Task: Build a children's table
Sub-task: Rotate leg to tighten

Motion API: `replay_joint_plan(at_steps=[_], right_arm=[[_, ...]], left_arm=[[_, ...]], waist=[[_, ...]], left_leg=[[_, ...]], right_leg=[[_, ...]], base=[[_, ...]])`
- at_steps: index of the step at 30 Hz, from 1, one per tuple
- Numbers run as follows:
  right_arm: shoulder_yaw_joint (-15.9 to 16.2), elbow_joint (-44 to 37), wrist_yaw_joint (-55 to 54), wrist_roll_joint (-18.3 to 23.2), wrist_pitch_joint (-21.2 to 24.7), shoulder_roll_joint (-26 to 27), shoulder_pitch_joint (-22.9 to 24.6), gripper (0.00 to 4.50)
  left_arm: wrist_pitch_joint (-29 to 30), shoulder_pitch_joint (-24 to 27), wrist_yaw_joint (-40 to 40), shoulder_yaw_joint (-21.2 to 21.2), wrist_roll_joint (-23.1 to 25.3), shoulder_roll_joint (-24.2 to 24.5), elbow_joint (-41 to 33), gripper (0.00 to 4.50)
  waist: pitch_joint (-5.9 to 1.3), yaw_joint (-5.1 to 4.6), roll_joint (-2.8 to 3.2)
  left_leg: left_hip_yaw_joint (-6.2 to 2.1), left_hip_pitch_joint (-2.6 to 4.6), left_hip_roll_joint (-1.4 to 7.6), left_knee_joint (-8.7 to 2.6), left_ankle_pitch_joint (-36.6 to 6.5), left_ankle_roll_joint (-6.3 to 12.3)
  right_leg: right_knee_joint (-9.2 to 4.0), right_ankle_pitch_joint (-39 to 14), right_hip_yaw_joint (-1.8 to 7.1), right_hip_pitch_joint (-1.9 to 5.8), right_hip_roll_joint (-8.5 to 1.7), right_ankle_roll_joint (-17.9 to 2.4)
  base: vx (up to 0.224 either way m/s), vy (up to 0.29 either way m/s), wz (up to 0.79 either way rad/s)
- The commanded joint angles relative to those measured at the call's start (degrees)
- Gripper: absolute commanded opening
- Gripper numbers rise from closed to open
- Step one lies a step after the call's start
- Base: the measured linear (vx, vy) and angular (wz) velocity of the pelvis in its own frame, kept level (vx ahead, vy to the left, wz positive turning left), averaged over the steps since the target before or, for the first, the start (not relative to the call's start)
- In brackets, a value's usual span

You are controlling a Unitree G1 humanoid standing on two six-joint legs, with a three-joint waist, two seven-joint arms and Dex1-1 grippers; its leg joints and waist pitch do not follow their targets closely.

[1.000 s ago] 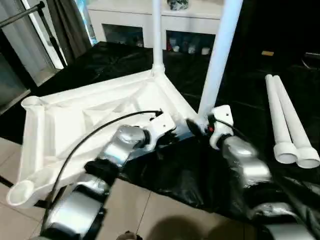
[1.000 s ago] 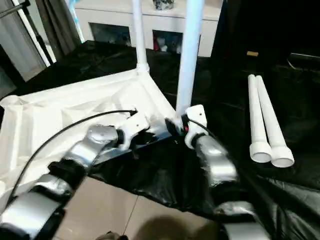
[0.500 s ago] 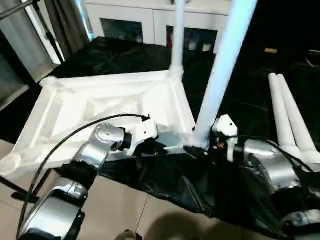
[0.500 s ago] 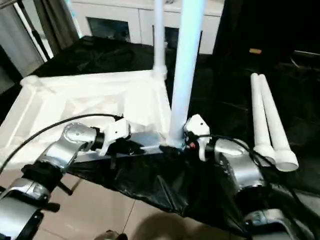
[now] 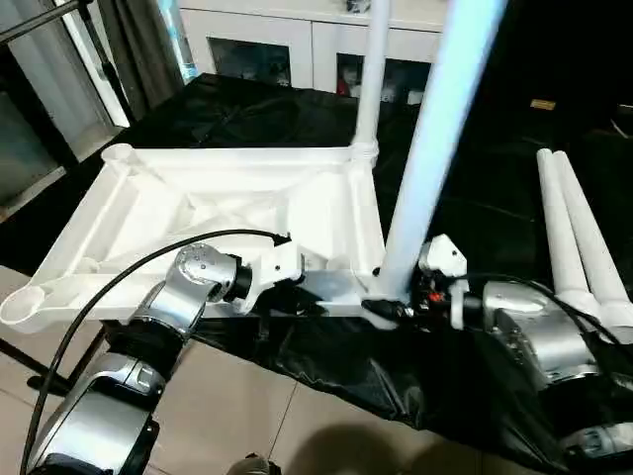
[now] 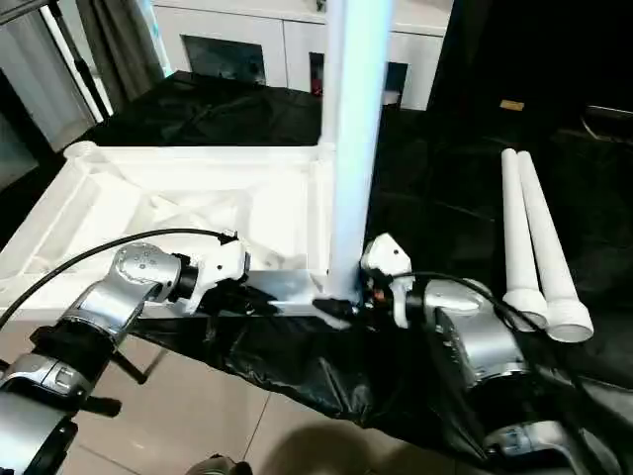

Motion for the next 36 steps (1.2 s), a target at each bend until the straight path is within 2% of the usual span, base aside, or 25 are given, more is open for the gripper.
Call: replay_joint_plan(at_steps=[1,2,3,4,6,7,9,10,12,13,14,18,23,27,30,33,35,36], right_arm=[[1.9,1.5,-3.7,-1.4,-0.7,2.5,-0.2,2.72],[1.2,3.2,-8.0,-2.6,-1.1,3.9,-0.7,2.72],[-0.9,6.8,-17.9,-4.0,-0.8,7.4,-1.9,2.72],[-1.9,8.5,-22.8,-4.5,-0.6,9.4,-2.7,2.71],[-2.6,10.0,-27.1,-4.9,-0.3,11.1,-3.4,2.71],[-3.2,11.3,-30.6,-5.1,0.0,12.6,-4.1,2.71],[-4.2,13.7,-36.8,-5.4,-0.1,15.8,-5.8,2.71],[-4.4,14.1,-38.0,-5.4,-0.3,16.5,-6.2,2.71],[-4.5,14.7,-39.2,-6.0,-1.7,17.1,-6.6,2.71],[-4.5,14.7,-39.2,-6.0,-1.7,17.1,-6.6,2.71],[-5.0,15.2,-39.2,-5.8,-2.4,17.4,-6.8,3.26],[-6.6,15.8,-36.0,-4.2,-4.1,17.1,-7.0,3.58],[-5.1,14.6,-31.4,-5.0,-7.1,13.1,-5.9,4.04],[-5.5,14.4,-28.3,-4.9,-8.7,10.6,-5.6,4.04],[-6.2,13.7,-22.9,-3.7,-9.5,8.4,-5.5,4.04],[-4.9,11.2,-14.7,-2.1,-9.2,5.8,-4.7,4.04],[-4.4,10.6,-12.8,-1.6,-8.9,5.2,-4.4,4.04],[-3.0,8.5,-7.8,-0.5,-7.7,3.6,-3.5,4.04]], left_arm=[[1.4,-0.9,6.3,0.5,1.3,-1.6,1.5,0.00],[1.7,-1.4,8.9,0.7,1.9,-2.6,2.4,0.00],[2.9,-2.9,15.0,1.4,2.6,-5.7,4.8,0.00],[3.3,-3.7,18.0,1.4,3.1,-7.4,5.9,0.00],[3.8,-4.3,20.5,1.4,3.6,-8.8,6.7,0.00],[4.4,-4.8,22.2,1.2,3.9,-10.1,7.1,0.00],[5.5,-5.5,25.1,0.9,4.2,-12.9,7.3,0.00],[5.4,-5.6,25.6,0.6,4.4,-13.6,7.3,0.00],[4.8,-5.7,26.0,0.2,4.7,-14.2,7.4,0.00],[4.8,-5.7,26.0,0.2,4.7,-14.2,7.4,0.00],[4.5,-5.7,25.9,0.1,4.9,-14.5,7.5,0.00],[2.1,-5.3,24.1,-0.5,5.4,-14.0,7.6,0.00],[0.9,-3.4,19.8,-0.9,5.2,-11.2,5.5,0.00],[0.3,-2.3,16.9,-0.9,4.8,-9.1,4.3,0.00],[-1.1,-1.2,12.9,-0.8,3.6,-7.0,2.9,0.00],[-1.3,0.0,7.8,-0.5,1.8,-5.0,0.7,0.00],[-1.1,0.2,6.8,-0.4,1.4,-4.5,0.1,0.00],[-1.1,0.4,4.7,-0.2,0.7,-3.5,-0.5,0.00]], waist=[[-3.51,-0.07,-0.53],[-3.51,-0.07,-0.53],[-3.38,-0.39,-0.53],[-3.19,-0.56,-0.19],[-3.23,-0.90,-0.43],[-3.18,-0.85,-0.36],[-3.22,-1.01,-0.09],[-3.31,-0.94,-0.22],[-3.32,-0.77,-0.18],[-3.38,-0.71,-0.27],[-3.38,-0.71,-0.27],[-3.60,-0.70,-0.22],[-3.63,-0.66,-0.19],[-3.88,-0.72,-0.23],[-3.95,-0.60,-0.22],[-3.99,-0.33,0.02],[-4.03,-0.32,-0.02],[-3.99,-0.35,-0.08]], left_leg=[[-0.37,1.12,1.82,-3.91,-13.0,1.58],[-0.37,1.12,1.82,-3.91,-13.0,1.58],[-0.41,1.19,1.76,-4.11,-14.2,0.53],[-0.51,1.55,1.70,-4.31,-16.2,-0.37],[-0.70,1.59,1.60,-4.46,-17.1,-1.28],[-0.62,1.57,1.68,-4.50,-17.3,-0.89],[-0.63,1.62,1.65,-4.53,-17.6,-0.97],[-0.72,1.50,1.58,-4.57,-17.5,-0.87],[-0.64,1.45,1.60,-4.49,-17.2,-0.30],[-0.64,1.32,1.57,-4.45,-16.6,-0.05],[-0.64,1.32,1.57,-4.45,-16.6,-0.05],[-0.64,0.97,1.58,-4.33,-14.7,1.23],[-0.66,0.80,1.61,-4.23,-13.8,1.90],[-0.48,0.61,1.58,-3.81,-10.7,3.24],[-0.39,0.57,1.60,-3.56,-10.1,4.37],[-0.31,0.49,1.89,-3.43,-9.2,5.34],[-0.30,0.55,1.95,-3.42,-9.1,5.55],[-0.25,0.56,1.88,-3.38,-9.5,5.79]], right_leg=[[-4.20,-8.2,1.70,2.58,-3.63,-14.6],[-4.20,-8.2,1.70,2.58,-3.63,-14.6],[-4.52,-11.6,1.78,2.49,-3.71,-13.6],[-4.87,-14.8,1.77,2.20,-3.73,-13.0],[-5.13,-17.4,1.74,2.29,-3.76,-11.9],[-5.36,-17.5,1.87,2.17,-3.78,-11.2],[-5.35,-16.7,1.91,2.00,-3.70,-11.3],[-5.36,-16.5,1.81,2.24,-3.72,-11.0],[-5.42,-15.6,1.89,2.19,-3.74,-10.7],[-5.30,-14.6,1.85,2.30,-3.69,-10.7],[-5.30,-14.6,1.85,2.30,-3.69,-10.7],[-4.95,-11.0,1.70,2.61,-3.74,-11.3],[-4.83,-9.9,1.64,2.82,-3.83,-11.7],[-4.28,-4.8,1.55,2.95,-3.66,-13.0],[-4.05,-3.1,1.45,3.16,-3.65,-14.1],[-3.70,-1.2,1.34,3.10,-3.60,-15.0],[-3.55,-0.8,1.26,3.11,-3.51,-15.2],[-3.58,-0.8,1.23,3.14,-3.42,-15.4]], base=[[0.000,0.000,0.00],[0.000,0.000,0.00],[0.000,0.000,0.00],[0.000,0.000,0.00],[0.000,0.000,0.00],[0.000,0.000,0.00],[0.000,0.000,0.00],[0.000,0.000,0.00],[0.000,0.000,0.00],[0.000,0.000,0.00],[0.000,0.000,0.00],[0.000,0.000,0.00],[0.000,0.000,0.00],[0.000,0.000,0.00],[0.000,0.000,0.00],[0.000,0.000,0.00],[0.000,0.000,0.00],[0.000,0.000,0.00]])
